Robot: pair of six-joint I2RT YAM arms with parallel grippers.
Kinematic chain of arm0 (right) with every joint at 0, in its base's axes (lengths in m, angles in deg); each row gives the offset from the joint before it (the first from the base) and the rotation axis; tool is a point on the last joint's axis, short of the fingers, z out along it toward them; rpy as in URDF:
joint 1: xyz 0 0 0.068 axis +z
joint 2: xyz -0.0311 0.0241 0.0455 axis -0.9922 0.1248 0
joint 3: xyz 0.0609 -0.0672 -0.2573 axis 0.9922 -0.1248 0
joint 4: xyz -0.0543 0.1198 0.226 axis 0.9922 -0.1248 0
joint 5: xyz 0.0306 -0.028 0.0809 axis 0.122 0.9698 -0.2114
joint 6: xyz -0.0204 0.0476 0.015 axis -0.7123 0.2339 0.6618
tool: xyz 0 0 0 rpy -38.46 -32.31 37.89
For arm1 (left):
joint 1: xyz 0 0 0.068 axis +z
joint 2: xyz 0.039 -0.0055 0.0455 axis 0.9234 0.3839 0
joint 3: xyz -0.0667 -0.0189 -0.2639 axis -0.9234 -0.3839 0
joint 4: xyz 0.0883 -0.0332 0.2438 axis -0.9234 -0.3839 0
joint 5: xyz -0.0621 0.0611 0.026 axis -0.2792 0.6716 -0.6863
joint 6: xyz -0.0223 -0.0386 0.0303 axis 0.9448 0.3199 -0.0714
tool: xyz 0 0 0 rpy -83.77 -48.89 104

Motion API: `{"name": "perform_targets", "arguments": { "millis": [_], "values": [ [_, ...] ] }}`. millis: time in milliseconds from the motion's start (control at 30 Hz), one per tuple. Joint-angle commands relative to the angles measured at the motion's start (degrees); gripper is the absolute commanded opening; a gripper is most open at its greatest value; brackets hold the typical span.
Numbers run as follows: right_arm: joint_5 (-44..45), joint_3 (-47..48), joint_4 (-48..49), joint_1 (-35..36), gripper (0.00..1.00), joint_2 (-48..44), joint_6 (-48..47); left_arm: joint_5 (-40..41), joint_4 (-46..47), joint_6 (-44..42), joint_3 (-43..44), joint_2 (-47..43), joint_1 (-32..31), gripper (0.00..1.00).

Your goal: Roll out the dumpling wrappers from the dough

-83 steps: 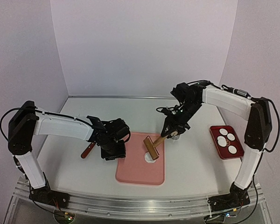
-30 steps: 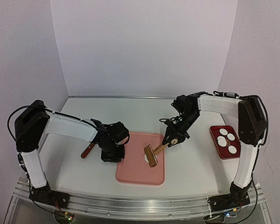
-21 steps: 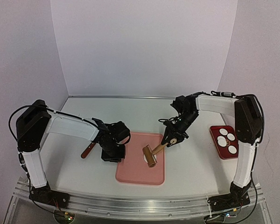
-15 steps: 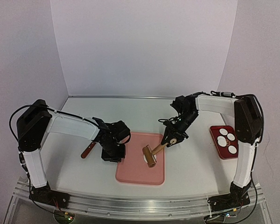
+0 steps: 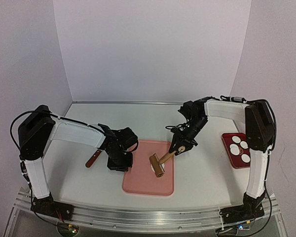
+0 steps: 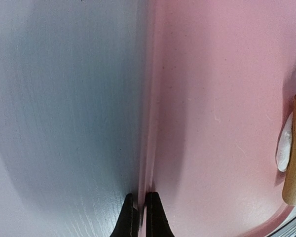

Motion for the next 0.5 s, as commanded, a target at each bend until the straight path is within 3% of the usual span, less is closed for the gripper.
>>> {"name": "perform_targets", "arguments": {
  "millis": [0,467],
  "values": [
    [26.46,-4.23,1.17,3.13,0.00,8.54,1.80,-1.91,4.85,-0.21,-0.76,3.32,-0.19,0.00],
    [27.99,-3.54,1.57,4.74,0.00,10.02,2.42,-2.59,5.62,0.01,-2.36,2.28,-0.19,0.00]
  ]
}}
